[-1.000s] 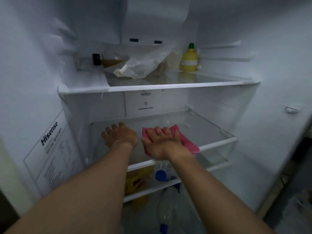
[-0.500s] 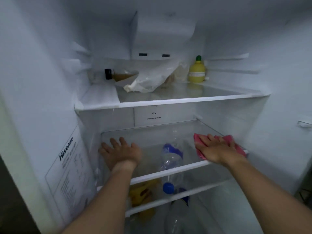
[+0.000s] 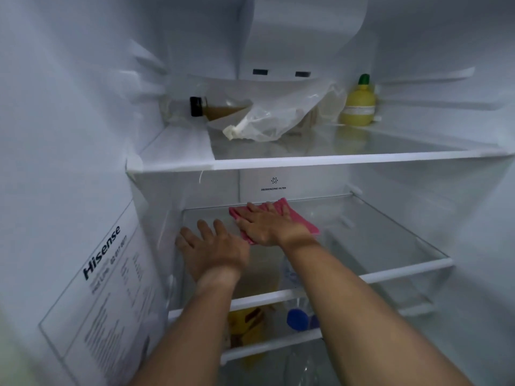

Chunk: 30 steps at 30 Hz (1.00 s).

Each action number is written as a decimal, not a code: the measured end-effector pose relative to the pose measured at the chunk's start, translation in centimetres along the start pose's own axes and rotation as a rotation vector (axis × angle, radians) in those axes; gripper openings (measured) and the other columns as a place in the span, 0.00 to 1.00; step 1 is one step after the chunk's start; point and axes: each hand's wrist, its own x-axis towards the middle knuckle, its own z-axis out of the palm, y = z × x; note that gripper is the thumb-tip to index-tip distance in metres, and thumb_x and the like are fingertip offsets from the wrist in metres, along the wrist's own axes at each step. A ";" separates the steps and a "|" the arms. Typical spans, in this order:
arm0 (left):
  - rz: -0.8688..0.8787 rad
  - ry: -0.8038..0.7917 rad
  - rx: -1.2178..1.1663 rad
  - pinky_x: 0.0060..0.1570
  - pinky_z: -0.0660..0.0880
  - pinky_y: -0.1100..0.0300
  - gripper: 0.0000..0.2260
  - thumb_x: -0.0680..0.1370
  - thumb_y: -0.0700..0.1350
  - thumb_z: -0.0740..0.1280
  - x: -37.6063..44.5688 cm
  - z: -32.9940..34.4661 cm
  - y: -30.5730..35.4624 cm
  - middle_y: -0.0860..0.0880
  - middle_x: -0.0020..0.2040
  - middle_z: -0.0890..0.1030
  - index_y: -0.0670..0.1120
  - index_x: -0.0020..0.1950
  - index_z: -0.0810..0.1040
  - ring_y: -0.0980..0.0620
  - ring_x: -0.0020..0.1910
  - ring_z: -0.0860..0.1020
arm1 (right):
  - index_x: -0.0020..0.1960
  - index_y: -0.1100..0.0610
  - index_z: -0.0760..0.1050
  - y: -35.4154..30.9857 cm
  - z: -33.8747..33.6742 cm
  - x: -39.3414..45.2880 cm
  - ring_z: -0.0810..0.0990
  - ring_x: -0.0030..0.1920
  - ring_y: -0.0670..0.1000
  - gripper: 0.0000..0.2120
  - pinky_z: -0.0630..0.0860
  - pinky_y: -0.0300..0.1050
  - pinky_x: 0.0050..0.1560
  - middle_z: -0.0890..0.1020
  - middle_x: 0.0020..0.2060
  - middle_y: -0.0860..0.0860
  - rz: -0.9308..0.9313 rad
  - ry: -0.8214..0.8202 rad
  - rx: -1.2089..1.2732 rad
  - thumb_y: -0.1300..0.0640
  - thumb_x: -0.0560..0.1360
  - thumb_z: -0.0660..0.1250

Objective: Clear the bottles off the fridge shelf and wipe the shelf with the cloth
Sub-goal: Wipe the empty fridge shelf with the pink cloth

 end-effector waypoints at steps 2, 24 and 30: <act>-0.006 0.002 0.011 0.77 0.44 0.39 0.28 0.82 0.55 0.44 0.0 0.0 0.0 0.43 0.82 0.46 0.50 0.82 0.45 0.33 0.79 0.46 | 0.78 0.36 0.44 -0.2 0.2 0.4 0.43 0.79 0.61 0.27 0.35 0.70 0.72 0.46 0.81 0.45 -0.044 0.004 -0.008 0.37 0.80 0.44; 0.001 -0.023 -0.011 0.76 0.43 0.39 0.28 0.83 0.55 0.42 0.0 -0.1 -0.2 0.44 0.82 0.44 0.49 0.82 0.44 0.33 0.79 0.45 | 0.80 0.44 0.44 19.2 -1.2 -6.5 0.56 0.78 0.56 0.29 0.45 0.61 0.77 0.56 0.80 0.52 0.317 0.087 -0.188 0.41 0.80 0.37; 0.011 -0.030 -0.039 0.77 0.42 0.39 0.28 0.83 0.55 0.43 -0.6 -0.5 -0.4 0.42 0.82 0.45 0.48 0.82 0.47 0.33 0.79 0.46 | 0.78 0.38 0.46 13.6 -0.5 -12.4 0.53 0.79 0.58 0.30 0.44 0.65 0.74 0.54 0.80 0.50 0.464 0.059 -0.086 0.36 0.77 0.41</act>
